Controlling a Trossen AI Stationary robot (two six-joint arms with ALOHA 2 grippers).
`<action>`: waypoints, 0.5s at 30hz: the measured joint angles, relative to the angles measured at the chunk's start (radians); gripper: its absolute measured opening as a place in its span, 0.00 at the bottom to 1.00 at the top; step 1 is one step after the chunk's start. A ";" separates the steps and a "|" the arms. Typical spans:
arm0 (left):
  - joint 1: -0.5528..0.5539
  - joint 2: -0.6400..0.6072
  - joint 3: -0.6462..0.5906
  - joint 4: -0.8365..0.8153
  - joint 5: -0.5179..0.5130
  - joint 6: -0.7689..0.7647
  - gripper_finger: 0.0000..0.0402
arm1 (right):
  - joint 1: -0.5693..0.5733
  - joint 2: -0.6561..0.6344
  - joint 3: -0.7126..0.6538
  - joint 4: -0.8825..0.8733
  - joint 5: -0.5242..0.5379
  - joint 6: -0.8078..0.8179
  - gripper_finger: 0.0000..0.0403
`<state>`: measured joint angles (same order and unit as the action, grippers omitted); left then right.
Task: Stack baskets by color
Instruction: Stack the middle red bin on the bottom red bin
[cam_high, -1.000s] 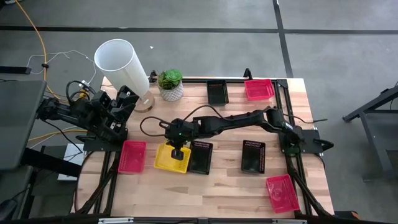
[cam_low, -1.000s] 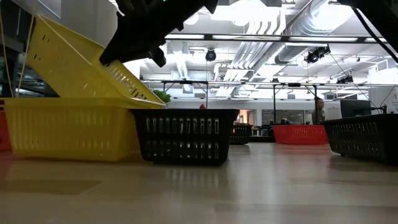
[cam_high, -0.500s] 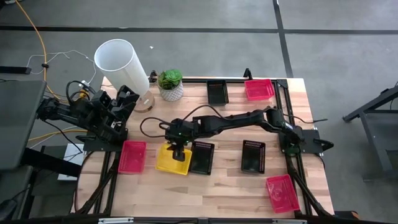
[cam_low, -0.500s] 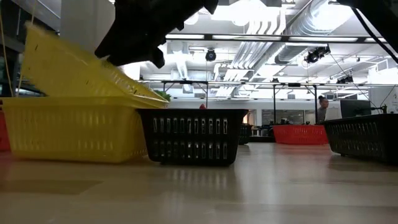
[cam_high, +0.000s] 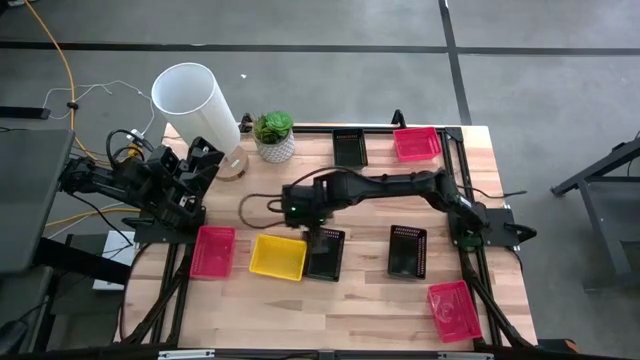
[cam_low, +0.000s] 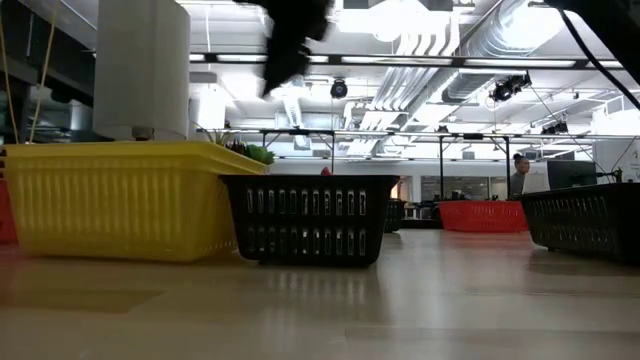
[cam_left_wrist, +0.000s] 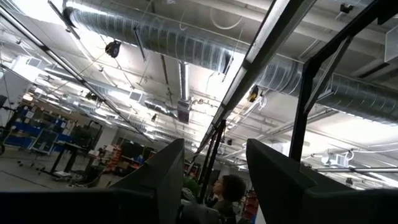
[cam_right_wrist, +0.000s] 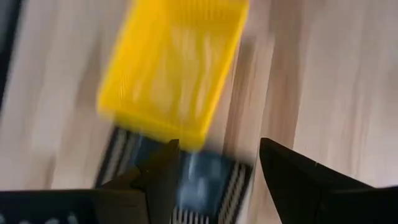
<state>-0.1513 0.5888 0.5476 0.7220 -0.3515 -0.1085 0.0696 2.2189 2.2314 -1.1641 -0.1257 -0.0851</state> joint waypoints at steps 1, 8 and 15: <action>0.000 0.000 0.000 -0.003 0.000 0.000 0.40 | 0.000 -0.011 -0.020 -0.037 0.000 -0.003 0.52; 0.000 0.000 0.000 -0.061 0.000 0.000 0.40 | -0.002 -0.246 -0.408 0.065 -0.003 0.072 0.52; 0.000 0.000 0.000 -0.080 0.000 0.000 0.40 | 0.009 -0.681 -0.996 0.481 0.102 0.397 0.52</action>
<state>-0.1513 0.5888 0.5476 0.6420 -0.3511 -0.1083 0.0791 1.5375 1.2358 -0.6829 -0.0241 0.3118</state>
